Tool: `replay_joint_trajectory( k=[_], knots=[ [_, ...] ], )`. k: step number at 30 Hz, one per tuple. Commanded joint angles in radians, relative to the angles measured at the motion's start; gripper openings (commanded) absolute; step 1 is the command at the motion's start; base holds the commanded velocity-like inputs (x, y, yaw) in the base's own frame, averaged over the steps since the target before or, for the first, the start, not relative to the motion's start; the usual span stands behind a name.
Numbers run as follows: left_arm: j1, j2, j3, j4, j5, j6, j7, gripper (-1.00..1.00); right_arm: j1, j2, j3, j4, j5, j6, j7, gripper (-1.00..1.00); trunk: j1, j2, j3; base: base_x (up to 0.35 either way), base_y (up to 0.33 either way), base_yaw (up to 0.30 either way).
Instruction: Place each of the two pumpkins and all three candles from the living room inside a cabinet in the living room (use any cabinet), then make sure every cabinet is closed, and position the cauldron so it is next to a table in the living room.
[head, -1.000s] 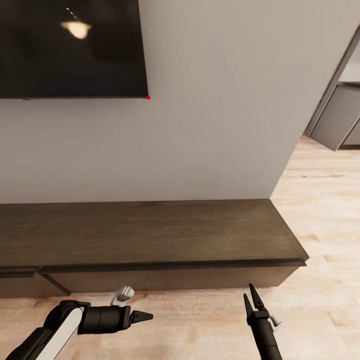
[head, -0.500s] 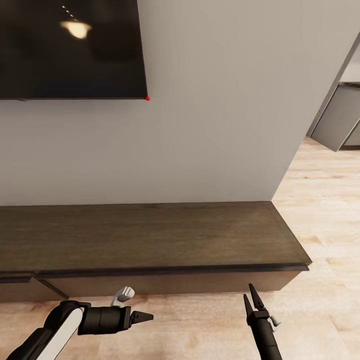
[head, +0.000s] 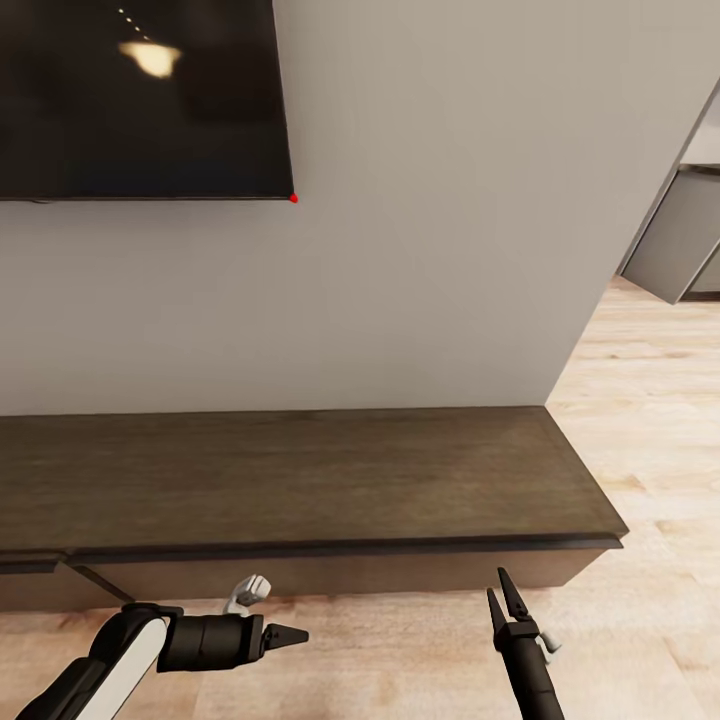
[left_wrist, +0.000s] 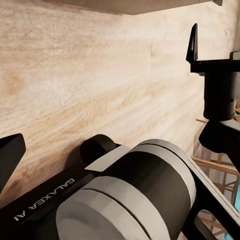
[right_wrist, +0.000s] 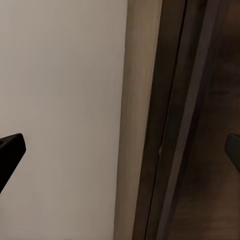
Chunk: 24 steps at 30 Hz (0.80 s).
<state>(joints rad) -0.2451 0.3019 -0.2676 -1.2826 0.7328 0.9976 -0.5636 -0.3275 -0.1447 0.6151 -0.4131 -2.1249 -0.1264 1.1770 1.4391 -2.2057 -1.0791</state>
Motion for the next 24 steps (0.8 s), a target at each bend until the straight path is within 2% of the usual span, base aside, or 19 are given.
replay_joint_trajectory(
  k=[1, 14, 24],
  knots=[
    [0.000, 0.000, -0.001, 0.000, -0.002, 0.003, -0.004, 1.00, -0.001, -0.001, 0.009, 0.000, -0.007, -0.010, 0.001, 1.00, 0.000, 0.000, -0.001, 0.018, 0.000, 0.000],
    [0.002, 0.002, 0.001, -0.003, -0.001, 0.003, -0.009, 1.00, -0.001, -0.001, 0.008, 0.003, -0.009, -0.010, 0.000, 1.00, 0.000, 0.000, -0.001, 0.003, 0.000, 0.000],
    [0.002, 0.003, 0.001, -0.004, 0.000, 0.003, -0.010, 1.00, -0.001, -0.001, 0.008, 0.004, -0.008, -0.013, 0.000, 1.00, 0.034, -0.063, -0.029, 0.000, 0.000, 0.000]
  ],
)
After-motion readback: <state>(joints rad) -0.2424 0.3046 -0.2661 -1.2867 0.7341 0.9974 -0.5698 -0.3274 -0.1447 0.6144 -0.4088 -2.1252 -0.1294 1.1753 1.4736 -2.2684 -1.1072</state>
